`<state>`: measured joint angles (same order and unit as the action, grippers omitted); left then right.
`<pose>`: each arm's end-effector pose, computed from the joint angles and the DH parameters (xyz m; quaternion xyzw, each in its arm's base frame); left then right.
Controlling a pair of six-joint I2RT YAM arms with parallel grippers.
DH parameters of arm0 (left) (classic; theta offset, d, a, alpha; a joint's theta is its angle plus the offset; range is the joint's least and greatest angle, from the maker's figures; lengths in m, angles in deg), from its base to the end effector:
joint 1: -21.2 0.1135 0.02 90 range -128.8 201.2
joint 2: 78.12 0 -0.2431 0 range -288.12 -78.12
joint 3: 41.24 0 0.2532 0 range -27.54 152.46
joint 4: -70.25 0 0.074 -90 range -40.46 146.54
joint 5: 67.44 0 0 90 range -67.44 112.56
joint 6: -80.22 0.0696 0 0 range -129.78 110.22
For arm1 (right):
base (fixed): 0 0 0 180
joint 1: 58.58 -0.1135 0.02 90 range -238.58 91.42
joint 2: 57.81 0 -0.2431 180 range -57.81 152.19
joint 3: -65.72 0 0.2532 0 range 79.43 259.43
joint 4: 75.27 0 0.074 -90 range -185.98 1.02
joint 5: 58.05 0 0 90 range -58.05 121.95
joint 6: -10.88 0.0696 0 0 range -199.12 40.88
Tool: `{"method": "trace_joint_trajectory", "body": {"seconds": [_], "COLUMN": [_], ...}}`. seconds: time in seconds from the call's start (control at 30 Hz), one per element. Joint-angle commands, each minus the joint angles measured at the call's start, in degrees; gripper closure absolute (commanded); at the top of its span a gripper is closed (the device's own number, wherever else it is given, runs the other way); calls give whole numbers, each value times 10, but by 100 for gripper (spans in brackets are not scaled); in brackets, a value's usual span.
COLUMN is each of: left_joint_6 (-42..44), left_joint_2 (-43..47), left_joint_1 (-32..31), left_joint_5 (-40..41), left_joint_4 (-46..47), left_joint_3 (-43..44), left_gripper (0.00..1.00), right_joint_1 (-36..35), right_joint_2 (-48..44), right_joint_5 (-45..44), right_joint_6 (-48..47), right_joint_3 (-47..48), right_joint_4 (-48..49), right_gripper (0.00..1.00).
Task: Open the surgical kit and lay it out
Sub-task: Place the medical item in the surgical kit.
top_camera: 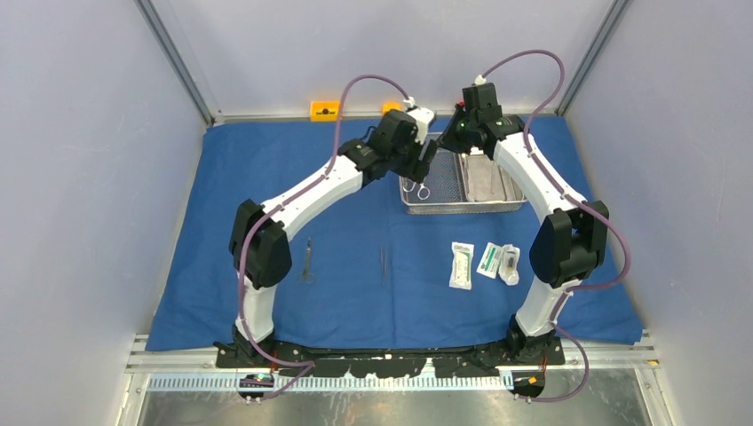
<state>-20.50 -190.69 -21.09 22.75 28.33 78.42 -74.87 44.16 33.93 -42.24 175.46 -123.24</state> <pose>0.3570 -0.3245 0.2872 0.2404 0.8531 -0.2053 0.4150 0.4130 0.1232 0.2929 0.1549 0.8936 0.2024 0.3695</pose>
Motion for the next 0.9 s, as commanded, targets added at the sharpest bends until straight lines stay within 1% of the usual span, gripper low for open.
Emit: {"method": "trace_joint_trajectory", "body": {"seconds": [0.0, 0.1, 0.2, 0.4, 0.6, 0.77, 0.87], "left_joint_6": [102, 146, 187, 231, 258, 253, 248], "left_joint_2": [14, 19, 24, 21, 21, 17, 16], "left_joint_1": [-42, -58, -74, -78, -78, -79, -77], "left_joint_5": [113, 140, 169, 197, 189, 169, 155], "left_joint_4": [13, 41, 76, 126, 157, 156, 151], "left_joint_3": [12, -13, -42, -76, -108, -112, -112], "left_gripper": [27, 29, 30, 33, 41, 46, 52], "right_joint_1": [-3, -3, -1, 2, 8, 11, 13], "right_joint_2": [-30, -34, -37, -36, -39, -40, -41], "right_joint_5": [-5, -5, 2, 26, 37, 41, 44], "right_joint_6": [66, 79, 92, 111, 114, 115, 118], "right_joint_3": [-12, -17, -22, -34, -40, -43, -48], "right_joint_4": [23, 22, 23, 35, 39, 43, 47], "right_gripper": [100, 100, 100, 100, 100, 100, 100]}}
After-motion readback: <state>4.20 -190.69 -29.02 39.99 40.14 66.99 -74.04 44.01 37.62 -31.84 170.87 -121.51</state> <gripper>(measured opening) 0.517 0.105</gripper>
